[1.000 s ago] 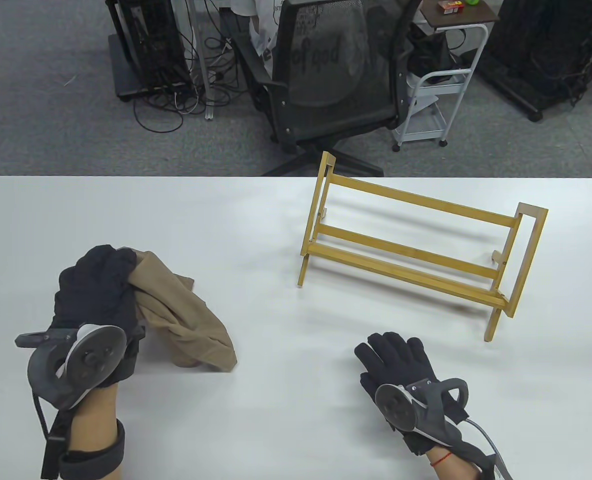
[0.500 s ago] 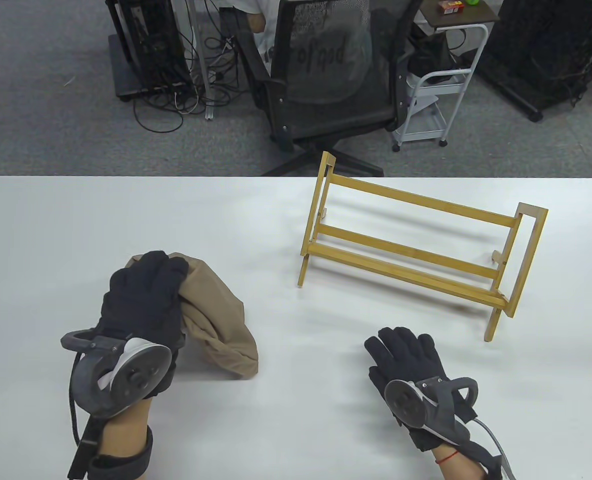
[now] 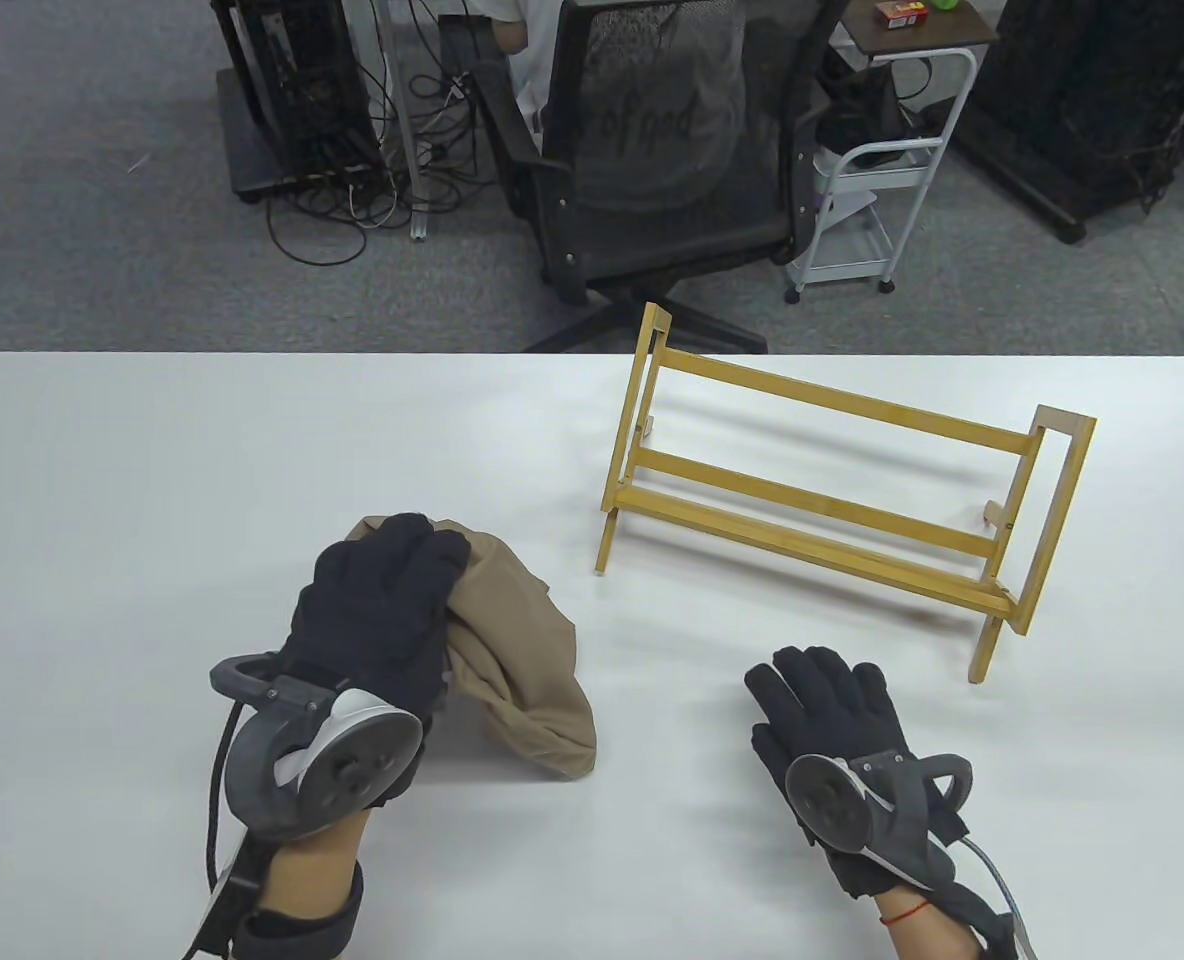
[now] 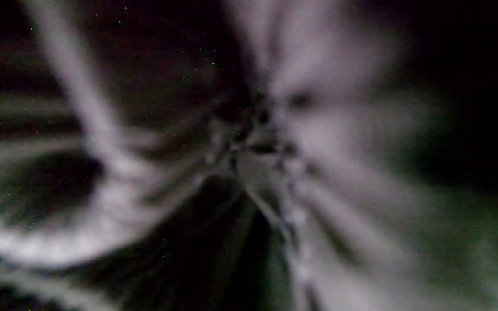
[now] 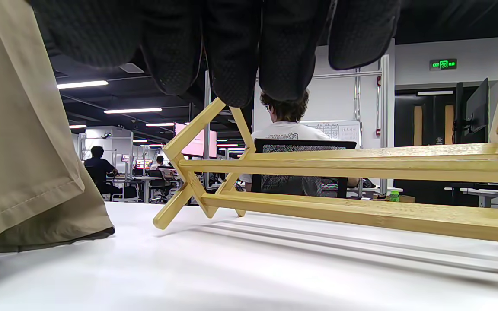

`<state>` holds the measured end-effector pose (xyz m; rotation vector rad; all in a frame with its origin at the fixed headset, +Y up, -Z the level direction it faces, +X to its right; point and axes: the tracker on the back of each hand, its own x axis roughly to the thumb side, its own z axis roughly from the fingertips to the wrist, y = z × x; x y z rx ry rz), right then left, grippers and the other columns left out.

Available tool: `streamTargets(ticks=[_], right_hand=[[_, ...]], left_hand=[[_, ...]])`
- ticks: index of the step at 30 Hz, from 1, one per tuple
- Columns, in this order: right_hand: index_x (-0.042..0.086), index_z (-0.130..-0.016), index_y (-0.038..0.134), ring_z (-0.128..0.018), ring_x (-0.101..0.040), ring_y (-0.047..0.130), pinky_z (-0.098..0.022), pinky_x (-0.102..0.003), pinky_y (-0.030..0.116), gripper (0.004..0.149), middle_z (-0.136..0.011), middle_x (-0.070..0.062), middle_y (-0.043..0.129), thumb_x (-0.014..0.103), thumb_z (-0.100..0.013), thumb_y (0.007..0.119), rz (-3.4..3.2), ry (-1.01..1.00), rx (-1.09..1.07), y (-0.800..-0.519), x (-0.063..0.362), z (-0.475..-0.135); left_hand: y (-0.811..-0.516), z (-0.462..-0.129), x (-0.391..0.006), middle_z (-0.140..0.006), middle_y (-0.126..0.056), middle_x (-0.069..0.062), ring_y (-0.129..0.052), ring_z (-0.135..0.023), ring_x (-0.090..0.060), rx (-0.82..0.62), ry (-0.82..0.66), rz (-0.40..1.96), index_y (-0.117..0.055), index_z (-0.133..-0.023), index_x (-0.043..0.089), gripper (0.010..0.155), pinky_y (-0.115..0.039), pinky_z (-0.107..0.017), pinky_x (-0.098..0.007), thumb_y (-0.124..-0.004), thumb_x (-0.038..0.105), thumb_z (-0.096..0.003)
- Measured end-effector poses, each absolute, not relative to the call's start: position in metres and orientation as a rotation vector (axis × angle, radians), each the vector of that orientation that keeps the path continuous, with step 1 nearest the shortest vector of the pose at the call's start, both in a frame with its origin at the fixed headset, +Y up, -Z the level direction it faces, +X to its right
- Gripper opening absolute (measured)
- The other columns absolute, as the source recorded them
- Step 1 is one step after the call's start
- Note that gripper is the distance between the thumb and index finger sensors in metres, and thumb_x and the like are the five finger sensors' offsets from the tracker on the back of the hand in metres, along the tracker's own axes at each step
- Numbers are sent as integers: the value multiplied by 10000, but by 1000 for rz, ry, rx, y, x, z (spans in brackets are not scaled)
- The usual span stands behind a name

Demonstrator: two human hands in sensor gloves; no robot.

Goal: Hang shorts on book rack

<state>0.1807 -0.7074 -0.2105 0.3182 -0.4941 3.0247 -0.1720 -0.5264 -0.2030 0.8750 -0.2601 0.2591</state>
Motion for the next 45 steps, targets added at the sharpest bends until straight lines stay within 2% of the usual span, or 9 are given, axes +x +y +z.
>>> streamTargets(ticks=[15,27,38,45], right_hand=[[414,-971,652,-1048,-251,701,-784,-516,575,546,-1108,57,682,560,-444,659,3014,-514,292,-705,186,-210],[413,-972,652,-1048,-253,702,-783,-518,575,547,-1107,56,682,560,-445,659,2995,-535,258,-703,189,-210],[414,-990,625,-1062,-249,681,-799,-491,558,567,-1126,59,652,575,-447,664,2902,-574,265,-679,183,-210],[412,-997,619,-1065,-253,677,-800,-494,558,584,-1131,54,647,585,-443,680,2806,-707,346,-642,162,-200]], left_hand=[[-527,-210,-128,-813,-916,8,-997,-518,-327,845,-343,338,-929,-719,309,349,-871,-251,-344,-948,174,-398],[-539,-221,-102,-813,-916,12,-999,-522,-322,820,-388,352,-929,-718,313,348,-872,-254,-342,-947,177,-398],[-543,-219,-104,-817,-915,14,-997,-535,-319,805,-403,336,-926,-722,316,350,-872,-265,-347,-943,178,-401],[-543,-219,-104,-820,-913,17,-997,-538,-316,798,-415,331,-925,-724,319,351,-869,-269,-346,-942,181,-401]])
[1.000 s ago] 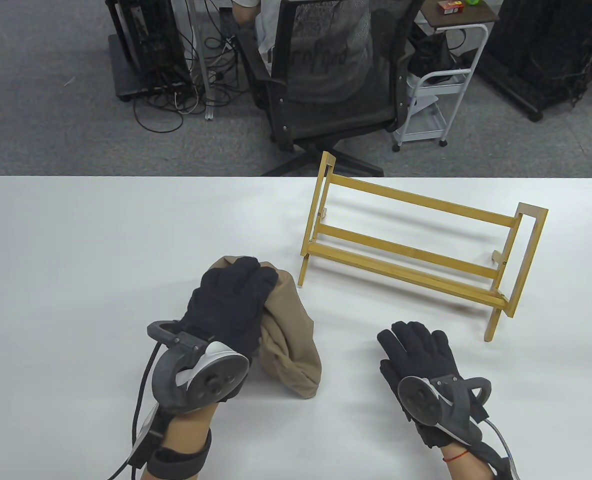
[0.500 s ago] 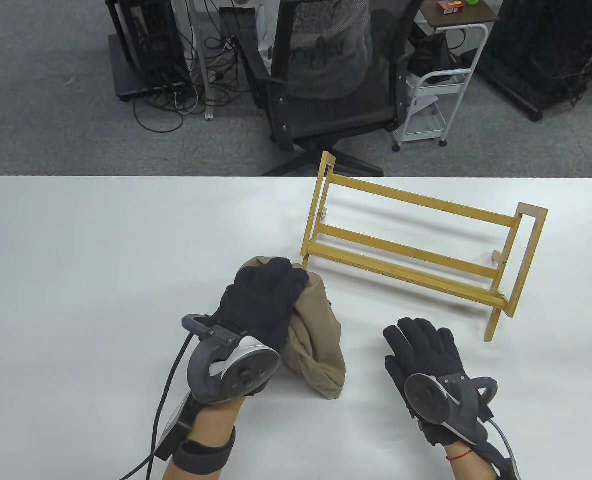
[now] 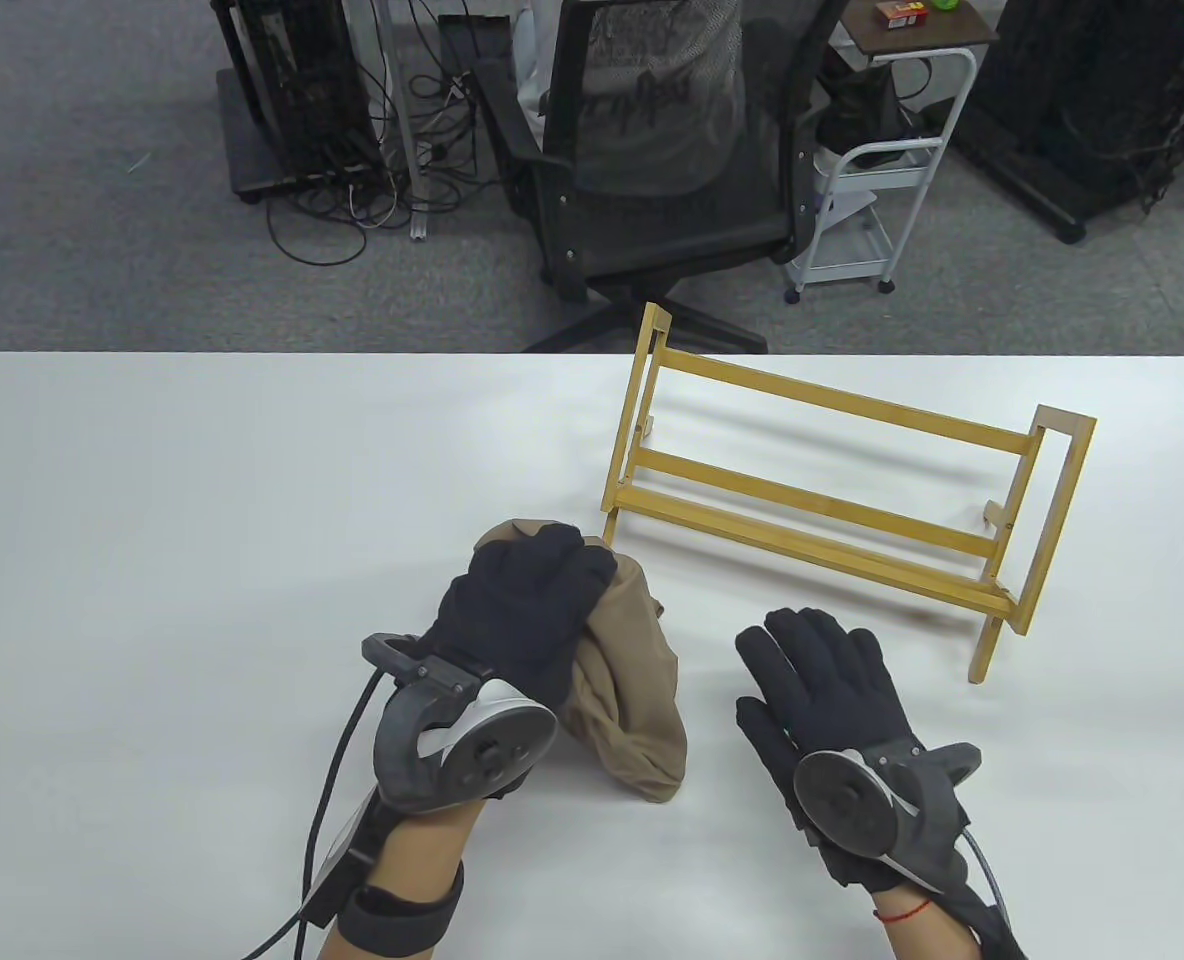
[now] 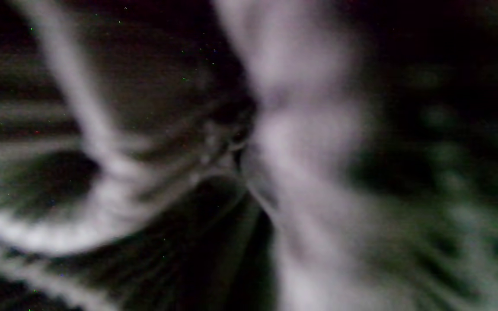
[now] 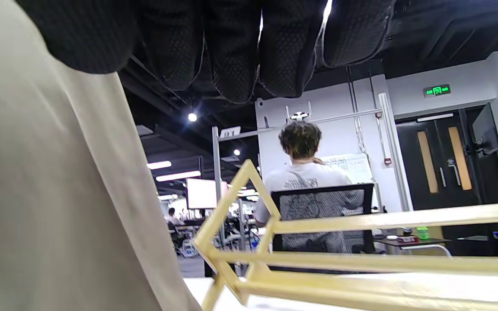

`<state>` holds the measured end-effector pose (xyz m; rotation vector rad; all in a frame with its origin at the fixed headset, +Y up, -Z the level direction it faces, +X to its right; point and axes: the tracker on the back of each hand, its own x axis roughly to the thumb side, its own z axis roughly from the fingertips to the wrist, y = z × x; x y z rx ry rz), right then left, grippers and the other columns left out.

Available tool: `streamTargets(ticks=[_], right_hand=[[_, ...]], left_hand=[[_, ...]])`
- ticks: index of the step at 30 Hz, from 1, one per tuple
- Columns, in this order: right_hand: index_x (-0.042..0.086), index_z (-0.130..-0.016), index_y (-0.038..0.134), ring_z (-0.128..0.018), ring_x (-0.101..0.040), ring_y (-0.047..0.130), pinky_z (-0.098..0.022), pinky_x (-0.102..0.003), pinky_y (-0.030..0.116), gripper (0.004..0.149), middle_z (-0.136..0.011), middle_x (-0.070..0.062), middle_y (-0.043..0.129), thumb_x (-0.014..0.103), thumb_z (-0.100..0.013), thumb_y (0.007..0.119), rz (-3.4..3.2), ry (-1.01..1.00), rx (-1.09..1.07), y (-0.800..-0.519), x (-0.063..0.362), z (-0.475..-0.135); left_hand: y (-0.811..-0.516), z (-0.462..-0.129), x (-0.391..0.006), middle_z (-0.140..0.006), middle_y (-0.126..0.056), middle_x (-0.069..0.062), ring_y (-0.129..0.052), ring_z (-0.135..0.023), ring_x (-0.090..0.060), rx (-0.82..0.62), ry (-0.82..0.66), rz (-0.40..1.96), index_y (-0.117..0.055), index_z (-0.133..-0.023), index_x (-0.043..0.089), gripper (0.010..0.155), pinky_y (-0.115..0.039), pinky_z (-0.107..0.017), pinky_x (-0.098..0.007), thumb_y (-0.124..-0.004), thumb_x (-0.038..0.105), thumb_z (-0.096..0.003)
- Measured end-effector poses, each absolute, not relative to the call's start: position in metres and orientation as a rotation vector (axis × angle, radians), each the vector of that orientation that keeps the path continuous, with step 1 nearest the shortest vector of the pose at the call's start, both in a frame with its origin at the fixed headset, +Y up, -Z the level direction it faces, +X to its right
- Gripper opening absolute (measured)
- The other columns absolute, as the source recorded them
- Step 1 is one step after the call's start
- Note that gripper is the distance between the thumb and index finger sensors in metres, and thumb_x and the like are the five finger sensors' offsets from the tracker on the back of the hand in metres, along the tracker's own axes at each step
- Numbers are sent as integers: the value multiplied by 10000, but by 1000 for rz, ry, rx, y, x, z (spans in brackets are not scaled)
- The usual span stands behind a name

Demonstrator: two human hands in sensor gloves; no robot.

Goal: Hang shorts on book rack

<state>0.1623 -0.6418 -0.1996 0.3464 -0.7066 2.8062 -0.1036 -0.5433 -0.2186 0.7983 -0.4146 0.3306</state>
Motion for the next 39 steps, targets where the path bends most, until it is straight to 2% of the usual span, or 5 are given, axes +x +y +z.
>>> streamTargets(ticks=[7,16,24,29,39], right_hand=[[417,-1006,607,-1075,-254,664,-803,-496,556,604,-1142,53,633,595,-436,697,2709,-859,384,-605,145,-192],[405,-1036,567,-1092,-262,636,-810,-498,547,666,-1168,43,591,615,-424,727,2617,-877,435,-572,121,-203],[385,-1066,524,-1116,-273,592,-824,-502,521,751,-1193,31,545,645,-400,756,2596,-730,472,-565,105,-228],[340,-1094,472,-1139,-295,536,-835,-516,487,850,-1216,-5,481,669,-374,780,2600,-518,524,-559,98,-245],[341,-1101,437,-1151,-298,504,-840,-523,475,897,-1225,-15,447,655,-355,824,2521,-403,585,-573,93,-263]], left_hand=[[-543,-218,-107,-820,-914,17,-997,-540,-314,796,-422,344,-924,-725,321,351,-868,-270,-346,-942,183,-402],[-543,-220,-111,-820,-914,18,-997,-542,-313,800,-416,360,-923,-727,321,352,-868,-272,-346,-942,184,-403],[-543,-222,-115,-821,-915,18,-998,-546,-312,798,-402,371,-923,-730,320,354,-870,-274,-347,-942,186,-403],[-544,-223,-115,-824,-914,16,-1001,-554,-312,798,-402,381,-921,-737,319,357,-874,-281,-350,-941,189,-405],[-544,-214,-99,-836,-914,36,-1002,-607,-311,803,-486,399,-914,-743,336,359,-876,-328,-369,-938,194,-414]])
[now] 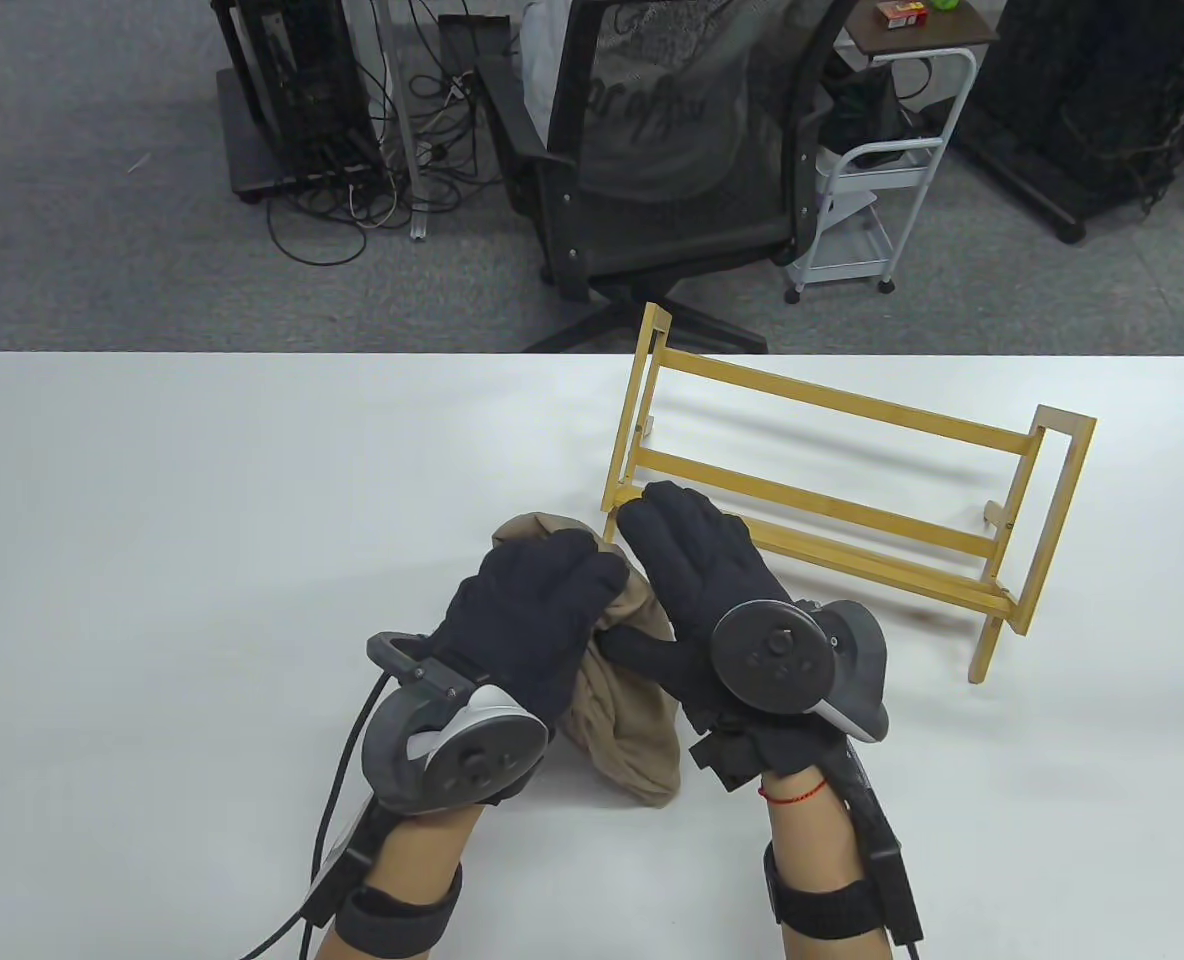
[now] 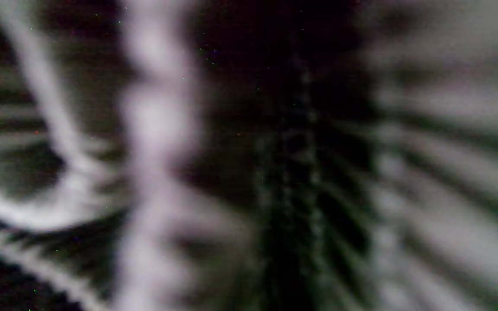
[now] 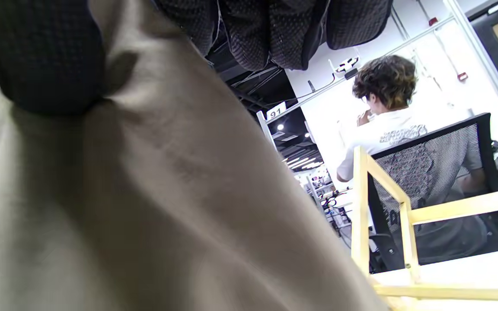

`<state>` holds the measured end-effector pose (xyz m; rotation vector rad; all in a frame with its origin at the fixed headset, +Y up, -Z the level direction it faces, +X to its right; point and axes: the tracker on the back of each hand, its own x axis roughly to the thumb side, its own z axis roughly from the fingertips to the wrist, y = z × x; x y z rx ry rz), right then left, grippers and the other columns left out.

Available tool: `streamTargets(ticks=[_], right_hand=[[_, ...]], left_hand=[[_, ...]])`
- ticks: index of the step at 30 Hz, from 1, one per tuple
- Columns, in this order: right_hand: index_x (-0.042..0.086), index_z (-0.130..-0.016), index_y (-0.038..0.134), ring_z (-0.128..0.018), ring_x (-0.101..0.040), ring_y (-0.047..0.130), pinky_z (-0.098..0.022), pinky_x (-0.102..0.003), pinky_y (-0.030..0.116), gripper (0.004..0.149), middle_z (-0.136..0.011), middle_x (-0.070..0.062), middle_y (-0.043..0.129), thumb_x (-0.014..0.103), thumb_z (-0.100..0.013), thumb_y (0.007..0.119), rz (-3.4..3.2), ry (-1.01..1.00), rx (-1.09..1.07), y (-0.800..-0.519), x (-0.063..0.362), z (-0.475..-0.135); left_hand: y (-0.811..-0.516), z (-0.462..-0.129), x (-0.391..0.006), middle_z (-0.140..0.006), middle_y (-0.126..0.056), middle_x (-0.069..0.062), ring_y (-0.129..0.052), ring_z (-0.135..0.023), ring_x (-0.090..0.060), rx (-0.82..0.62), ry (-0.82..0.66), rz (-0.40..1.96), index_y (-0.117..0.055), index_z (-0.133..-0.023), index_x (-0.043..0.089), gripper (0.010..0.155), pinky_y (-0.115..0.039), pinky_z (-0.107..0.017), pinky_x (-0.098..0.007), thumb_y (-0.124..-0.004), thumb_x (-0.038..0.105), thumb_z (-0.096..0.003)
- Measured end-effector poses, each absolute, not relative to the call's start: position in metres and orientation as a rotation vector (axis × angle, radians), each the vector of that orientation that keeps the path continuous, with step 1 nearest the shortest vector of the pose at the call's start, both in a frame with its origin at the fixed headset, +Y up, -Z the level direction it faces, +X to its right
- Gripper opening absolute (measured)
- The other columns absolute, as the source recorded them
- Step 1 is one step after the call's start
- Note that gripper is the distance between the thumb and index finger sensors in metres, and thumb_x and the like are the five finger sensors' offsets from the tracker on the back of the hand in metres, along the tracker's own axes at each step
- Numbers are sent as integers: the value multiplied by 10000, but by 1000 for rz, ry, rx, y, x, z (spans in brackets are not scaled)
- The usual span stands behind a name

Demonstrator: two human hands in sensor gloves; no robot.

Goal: Hang shorts on book rack

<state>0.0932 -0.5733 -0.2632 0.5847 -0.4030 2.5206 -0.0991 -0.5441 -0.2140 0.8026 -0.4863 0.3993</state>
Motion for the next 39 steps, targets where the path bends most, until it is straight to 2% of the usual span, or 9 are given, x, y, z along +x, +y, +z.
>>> streamTargets(ticks=[4,13,24,28,33,39], right_hand=[[352,-1090,467,-1140,-287,541,-833,-505,514,871,-1214,-2,485,630,-356,845,2442,-397,608,-577,96,-268],[334,-1005,648,-998,-241,794,-768,-429,672,697,-1081,31,739,521,-379,890,2331,-350,630,-581,98,-270],[336,-848,821,-765,-176,993,-643,-379,822,507,-856,47,947,480,-372,920,2369,-474,564,-579,98,-267],[333,-823,843,-712,-168,1021,-608,-370,846,487,-812,44,975,473,-365,931,2382,-505,542,-576,101,-265],[328,-807,860,-687,-169,1034,-590,-367,857,474,-789,41,991,465,-361,939,2402,-541,524,-572,105,-262],[326,-803,867,-677,-175,1039,-577,-370,863,473,-784,38,998,459,-356,944,2432,-560,509,-569,109,-260]], left_hand=[[-546,-211,-91,-839,-916,51,-1003,-628,-305,809,-526,389,-915,-739,348,357,-876,-350,-376,-938,196,-417],[-548,-210,-87,-844,-915,71,-1001,-651,-296,819,-567,362,-912,-740,361,357,-875,-373,-380,-938,202,-422],[-551,-215,-87,-892,-885,68,-966,-734,-303,769,-568,349,-883,-785,370,379,-849,-445,-421,-913,224,-436],[-552,-216,-87,-931,-861,65,-939,-785,-312,745,-560,354,-851,-829,381,408,-829,-491,-443,-897,247,-446],[-553,-219,-90,-995,-811,56,-881,-858,-335,707,-534,340,-779,-920,383,469,-784,-558,-480,-870,338,-462],[-553,-218,-94,-1044,-767,54,-803,-937,-354,709,-488,218,-738,-963,408,519,-708,-635,-532,-850,462,-459]])
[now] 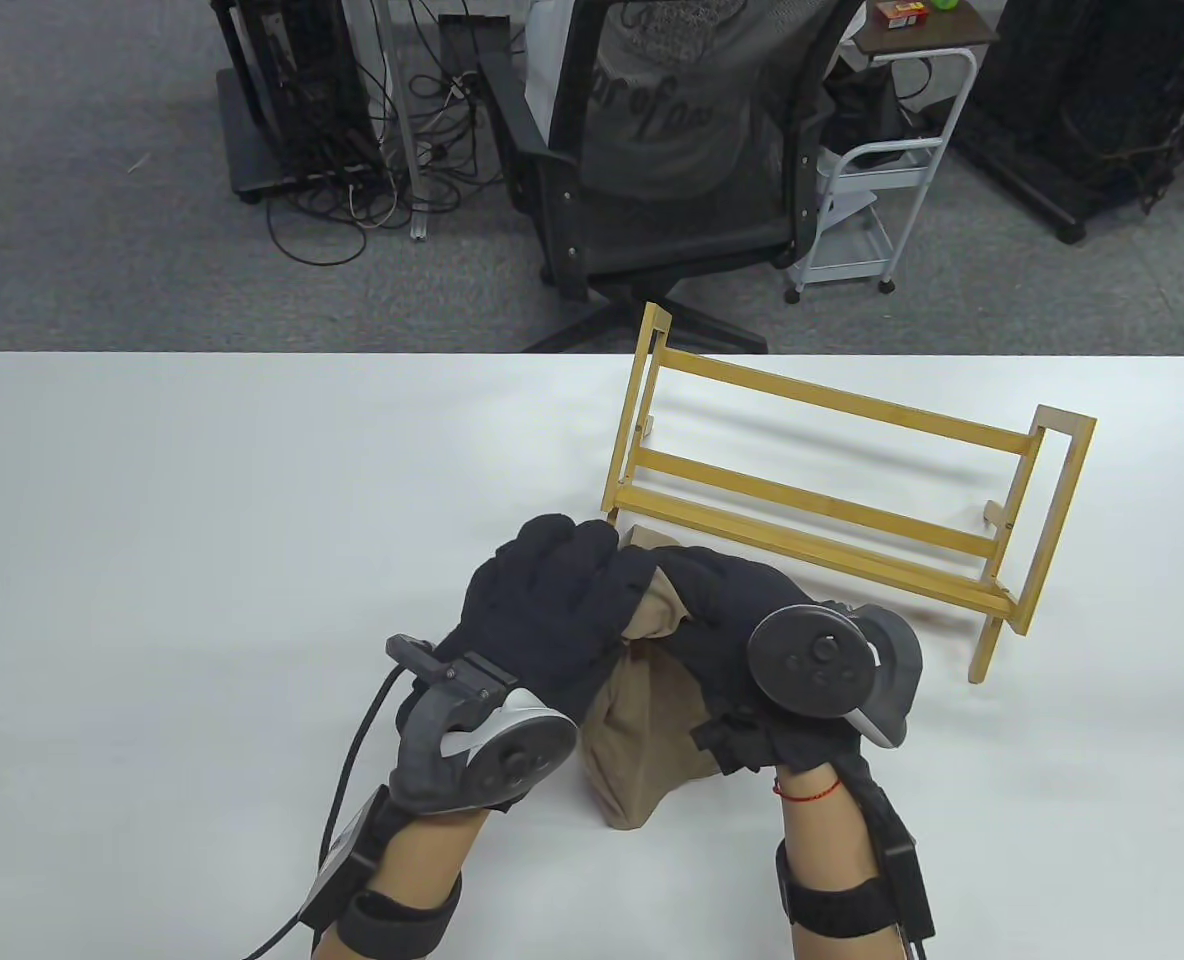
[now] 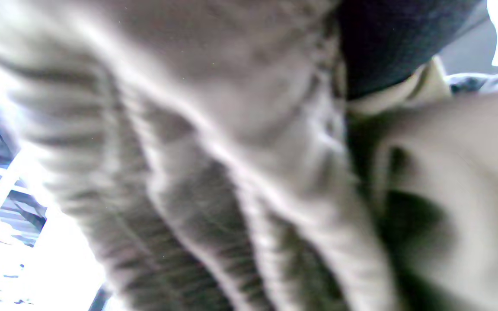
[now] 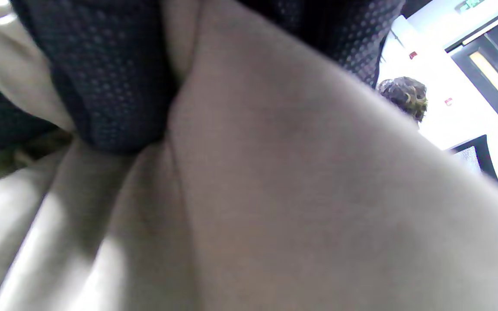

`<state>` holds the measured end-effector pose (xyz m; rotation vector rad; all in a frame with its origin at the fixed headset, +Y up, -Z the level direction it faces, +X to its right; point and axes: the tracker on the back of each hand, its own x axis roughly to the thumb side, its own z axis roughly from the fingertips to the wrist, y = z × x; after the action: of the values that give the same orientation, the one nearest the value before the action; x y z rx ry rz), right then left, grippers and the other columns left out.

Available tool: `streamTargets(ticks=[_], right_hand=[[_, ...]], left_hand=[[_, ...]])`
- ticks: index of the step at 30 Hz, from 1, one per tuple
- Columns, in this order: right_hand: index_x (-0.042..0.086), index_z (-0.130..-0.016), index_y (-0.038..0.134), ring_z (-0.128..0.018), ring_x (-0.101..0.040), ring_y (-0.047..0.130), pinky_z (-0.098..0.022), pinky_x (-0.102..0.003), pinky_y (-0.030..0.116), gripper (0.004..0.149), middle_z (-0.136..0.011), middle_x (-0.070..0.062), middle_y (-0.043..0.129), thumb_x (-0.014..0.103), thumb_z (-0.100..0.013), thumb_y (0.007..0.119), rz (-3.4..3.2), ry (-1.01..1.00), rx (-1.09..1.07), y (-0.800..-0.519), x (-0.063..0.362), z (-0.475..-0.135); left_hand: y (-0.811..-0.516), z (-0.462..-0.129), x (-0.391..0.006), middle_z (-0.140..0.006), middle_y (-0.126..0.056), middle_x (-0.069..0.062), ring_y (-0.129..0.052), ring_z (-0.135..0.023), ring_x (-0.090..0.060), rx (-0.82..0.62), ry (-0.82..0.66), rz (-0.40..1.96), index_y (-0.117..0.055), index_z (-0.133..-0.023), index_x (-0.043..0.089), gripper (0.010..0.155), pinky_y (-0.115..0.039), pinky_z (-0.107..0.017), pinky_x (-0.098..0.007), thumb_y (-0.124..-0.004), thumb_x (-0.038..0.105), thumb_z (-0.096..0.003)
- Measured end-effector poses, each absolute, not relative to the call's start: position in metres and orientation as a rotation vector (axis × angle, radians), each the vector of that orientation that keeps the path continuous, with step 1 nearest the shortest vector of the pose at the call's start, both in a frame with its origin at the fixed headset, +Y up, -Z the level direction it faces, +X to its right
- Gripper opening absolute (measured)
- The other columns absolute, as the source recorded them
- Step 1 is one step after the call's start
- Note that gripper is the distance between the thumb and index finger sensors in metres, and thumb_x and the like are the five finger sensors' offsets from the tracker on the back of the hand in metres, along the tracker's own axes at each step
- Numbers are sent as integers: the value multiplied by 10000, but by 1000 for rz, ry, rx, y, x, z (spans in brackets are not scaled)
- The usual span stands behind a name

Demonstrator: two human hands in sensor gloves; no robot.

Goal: Hang shorts on book rack

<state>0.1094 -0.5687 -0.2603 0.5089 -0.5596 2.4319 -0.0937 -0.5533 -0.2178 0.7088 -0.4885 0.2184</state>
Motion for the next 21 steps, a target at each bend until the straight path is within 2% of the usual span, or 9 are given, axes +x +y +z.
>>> streamTargets(ticks=[9,15,21], right_hand=[[324,-796,875,-667,-179,1045,-568,-374,866,468,-777,32,1003,456,-353,945,2475,-587,435,-570,122,-264],[320,-792,879,-656,-181,1050,-558,-374,871,466,-769,30,1009,459,-353,944,2482,-614,355,-569,139,-266],[315,-786,885,-642,-184,1054,-545,-375,876,461,-757,23,1014,465,-354,943,2437,-644,259,-568,163,-265]], left_hand=[[-559,-219,-106,-1089,-714,34,-745,-984,-379,643,-505,261,-695,-1004,399,567,-657,-665,-570,-800,536,-464],[-566,-212,-109,-1110,-681,41,-717,-1004,-386,665,-494,168,-670,-1020,396,583,-634,-677,-586,-780,551,-469],[-571,-211,-122,-1114,-671,42,-705,-1012,-385,641,-479,196,-654,-1026,395,591,-618,-682,-597,-764,560,-469]])
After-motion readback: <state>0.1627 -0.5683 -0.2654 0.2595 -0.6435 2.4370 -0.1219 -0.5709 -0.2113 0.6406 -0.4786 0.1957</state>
